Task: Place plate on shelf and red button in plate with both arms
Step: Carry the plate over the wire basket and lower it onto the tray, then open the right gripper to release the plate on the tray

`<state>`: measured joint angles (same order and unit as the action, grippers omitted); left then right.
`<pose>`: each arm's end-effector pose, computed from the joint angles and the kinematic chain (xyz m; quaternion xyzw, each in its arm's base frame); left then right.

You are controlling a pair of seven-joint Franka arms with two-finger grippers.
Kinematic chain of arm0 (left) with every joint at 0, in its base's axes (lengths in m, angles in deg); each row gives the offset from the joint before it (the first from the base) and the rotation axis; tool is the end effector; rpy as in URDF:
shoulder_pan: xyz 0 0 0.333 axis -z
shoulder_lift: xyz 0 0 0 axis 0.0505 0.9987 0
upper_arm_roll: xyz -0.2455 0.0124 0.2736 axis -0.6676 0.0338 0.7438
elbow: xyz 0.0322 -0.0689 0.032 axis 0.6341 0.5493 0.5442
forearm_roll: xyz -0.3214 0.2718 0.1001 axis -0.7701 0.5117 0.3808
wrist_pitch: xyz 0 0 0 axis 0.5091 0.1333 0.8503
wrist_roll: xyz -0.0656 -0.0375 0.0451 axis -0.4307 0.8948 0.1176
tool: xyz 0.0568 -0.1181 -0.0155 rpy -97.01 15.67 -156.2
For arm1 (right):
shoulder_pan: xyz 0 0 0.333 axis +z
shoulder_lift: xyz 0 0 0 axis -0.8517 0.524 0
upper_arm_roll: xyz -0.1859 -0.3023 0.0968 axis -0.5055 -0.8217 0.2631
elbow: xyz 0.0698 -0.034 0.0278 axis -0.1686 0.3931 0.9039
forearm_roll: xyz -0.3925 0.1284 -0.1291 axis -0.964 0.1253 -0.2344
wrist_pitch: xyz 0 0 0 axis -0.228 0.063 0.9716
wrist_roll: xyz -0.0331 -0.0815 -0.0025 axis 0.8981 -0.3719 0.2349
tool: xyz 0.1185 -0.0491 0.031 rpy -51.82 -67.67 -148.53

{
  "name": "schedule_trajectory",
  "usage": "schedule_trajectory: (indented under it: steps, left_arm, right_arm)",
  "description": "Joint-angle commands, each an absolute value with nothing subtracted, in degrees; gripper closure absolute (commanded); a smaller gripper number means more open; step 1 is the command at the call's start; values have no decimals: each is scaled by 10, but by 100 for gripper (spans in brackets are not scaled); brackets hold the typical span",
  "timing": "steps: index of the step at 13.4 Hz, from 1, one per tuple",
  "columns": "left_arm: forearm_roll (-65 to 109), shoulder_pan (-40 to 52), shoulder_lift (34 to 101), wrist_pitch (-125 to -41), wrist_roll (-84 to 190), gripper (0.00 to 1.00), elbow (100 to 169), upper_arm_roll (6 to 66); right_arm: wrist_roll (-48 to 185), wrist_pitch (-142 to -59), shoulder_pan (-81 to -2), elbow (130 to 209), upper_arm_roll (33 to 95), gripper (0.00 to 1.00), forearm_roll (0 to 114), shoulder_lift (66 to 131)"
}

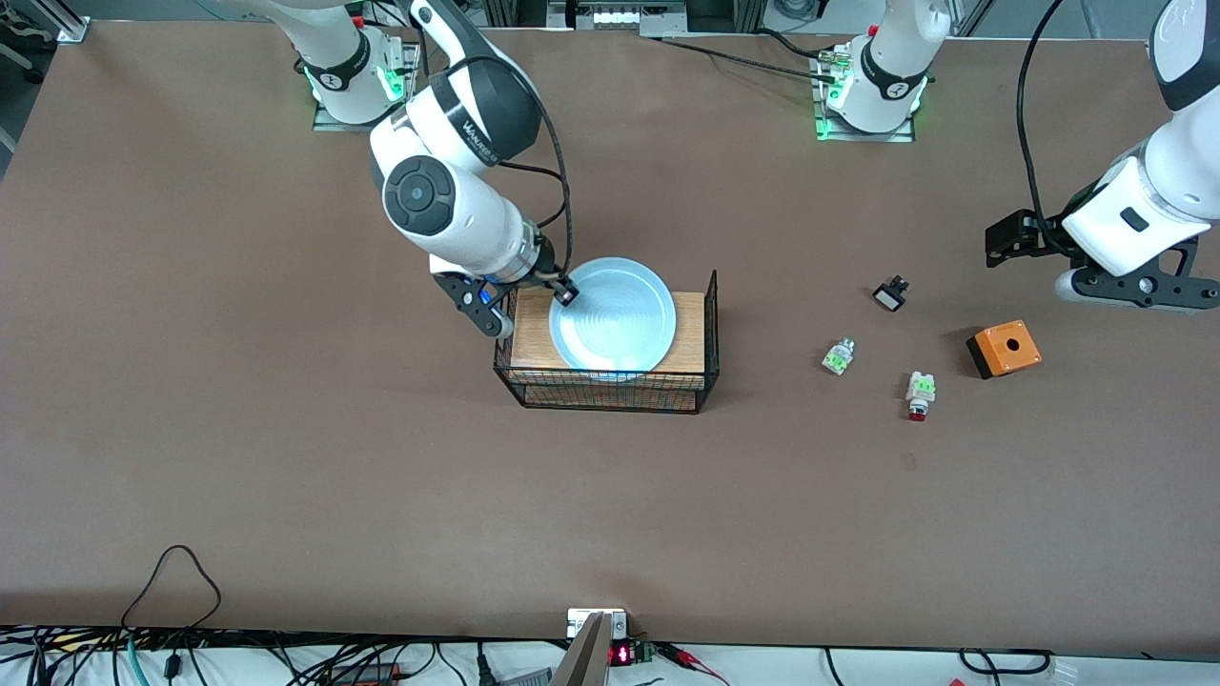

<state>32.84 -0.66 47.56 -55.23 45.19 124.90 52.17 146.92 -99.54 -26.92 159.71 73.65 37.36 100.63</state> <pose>0.6198 -0.0437 0.5947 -0.9968 0.0551 0.0553 0.0171 0.5952 0.4481 0.4003 -0.9117 0.3804 0.1274 0.0891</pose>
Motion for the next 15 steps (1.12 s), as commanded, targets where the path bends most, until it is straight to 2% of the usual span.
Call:
schedule_trajectory:
  steps: [1,3,5,8,11,15]
  left_arm:
    - [335,-6,479,-551,440,0,1239,523]
    - [334,-4,479,-551,440,0,1239,523]
    - [335,-3,479,-551,440,0,1238,522]
    - [335,-3,478,-551,440,0,1239,523]
    - [335,-2,478,-550,442,0,1239,522]
    - [335,-7,479,-550,440,0,1239,522]
  right_arm:
    - [1451,-999,-276,1592,734,0,374,1000]
    - [1452,-995,-279,1590,734,0,361,988]
    - [1450,-992,-275,1590,735,0,287,959]
    - [1433,-950,-281,1589,734,0,251,921]
    - [1283,-908,-329,1589,731,0,221,876]
    - [1110,-854,-434,1590,731,0,195,845]
